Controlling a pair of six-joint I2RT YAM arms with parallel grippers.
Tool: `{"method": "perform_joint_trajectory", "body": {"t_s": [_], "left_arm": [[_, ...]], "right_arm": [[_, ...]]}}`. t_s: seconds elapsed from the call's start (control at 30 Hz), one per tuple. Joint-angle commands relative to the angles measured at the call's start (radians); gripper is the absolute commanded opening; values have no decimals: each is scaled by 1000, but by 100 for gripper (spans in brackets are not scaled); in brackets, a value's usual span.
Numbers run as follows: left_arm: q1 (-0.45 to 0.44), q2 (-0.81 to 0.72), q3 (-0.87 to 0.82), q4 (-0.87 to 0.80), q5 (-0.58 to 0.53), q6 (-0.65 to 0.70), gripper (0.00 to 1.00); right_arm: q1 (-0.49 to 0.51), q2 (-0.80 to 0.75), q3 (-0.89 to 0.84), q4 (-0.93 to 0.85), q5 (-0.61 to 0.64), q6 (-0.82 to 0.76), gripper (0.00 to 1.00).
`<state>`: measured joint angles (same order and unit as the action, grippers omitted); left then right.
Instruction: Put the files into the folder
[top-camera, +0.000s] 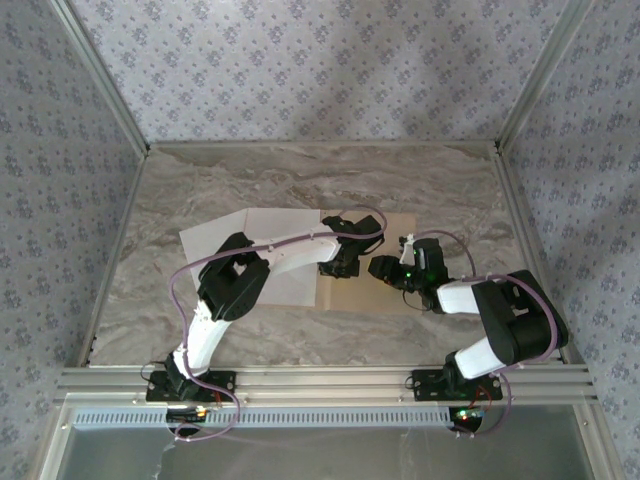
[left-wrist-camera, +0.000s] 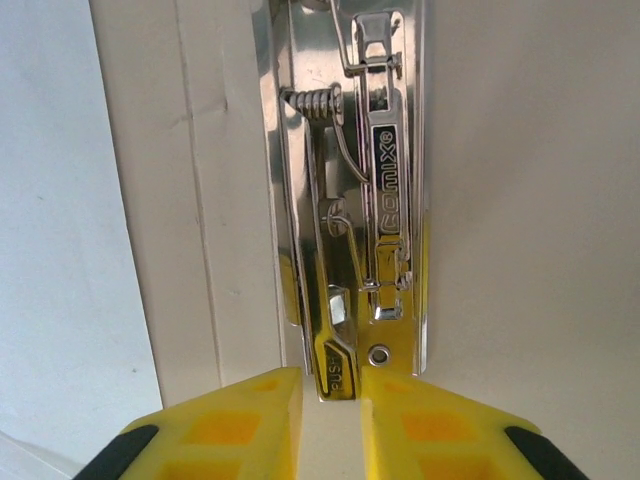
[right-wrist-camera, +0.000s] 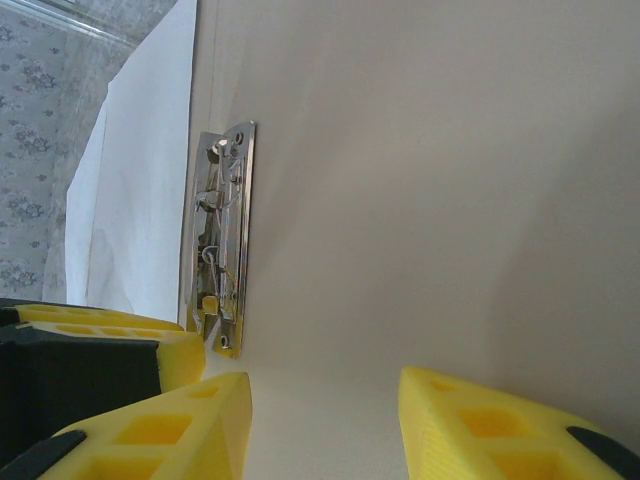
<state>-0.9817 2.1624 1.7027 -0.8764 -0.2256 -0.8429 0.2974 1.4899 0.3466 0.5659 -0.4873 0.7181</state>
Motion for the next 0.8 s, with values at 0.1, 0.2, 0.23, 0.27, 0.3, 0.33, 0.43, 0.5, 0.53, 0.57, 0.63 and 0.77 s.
{"method": "perform_joint_trajectory", "body": {"t_s": [0.1, 0.2, 0.23, 0.27, 0.3, 0.33, 0.43, 0.5, 0.53, 0.57, 0.63, 0.77], "left_arm": [[6, 15, 19, -32, -14, -2, 18], [6, 17, 18, -32, -14, -4, 15], [7, 17, 17, -31, -13, -4, 14], [6, 19, 19, -30, -11, -4, 14], [6, 19, 17, -32, -10, -4, 14], [6, 20, 17, -30, -9, -5, 15], [6, 25, 13, -30, -6, -7, 15], [7, 28, 9, -34, -6, -9, 17], [8, 28, 7, -35, -7, -10, 19], [8, 28, 5, -35, -6, -11, 19], [8, 28, 1, -31, -6, -13, 19], [9, 28, -1, -30, -7, -15, 17]], "right_arm": [[5, 34, -32, -93, 9, 13, 45], [5, 35, -32, -92, 10, 13, 45], [5, 35, -32, -90, 9, 13, 46], [5, 37, -32, -90, 9, 12, 46], [5, 37, -31, -89, 7, 12, 45], [5, 38, -29, -89, 6, 12, 46], [4, 39, -29, -89, 6, 13, 45], [5, 40, -30, -88, 5, 14, 45], [4, 41, -29, -89, 5, 14, 45], [4, 41, -29, -89, 3, 14, 46], [5, 43, -29, -89, 4, 14, 45], [4, 45, -29, -88, 3, 14, 45]]}}
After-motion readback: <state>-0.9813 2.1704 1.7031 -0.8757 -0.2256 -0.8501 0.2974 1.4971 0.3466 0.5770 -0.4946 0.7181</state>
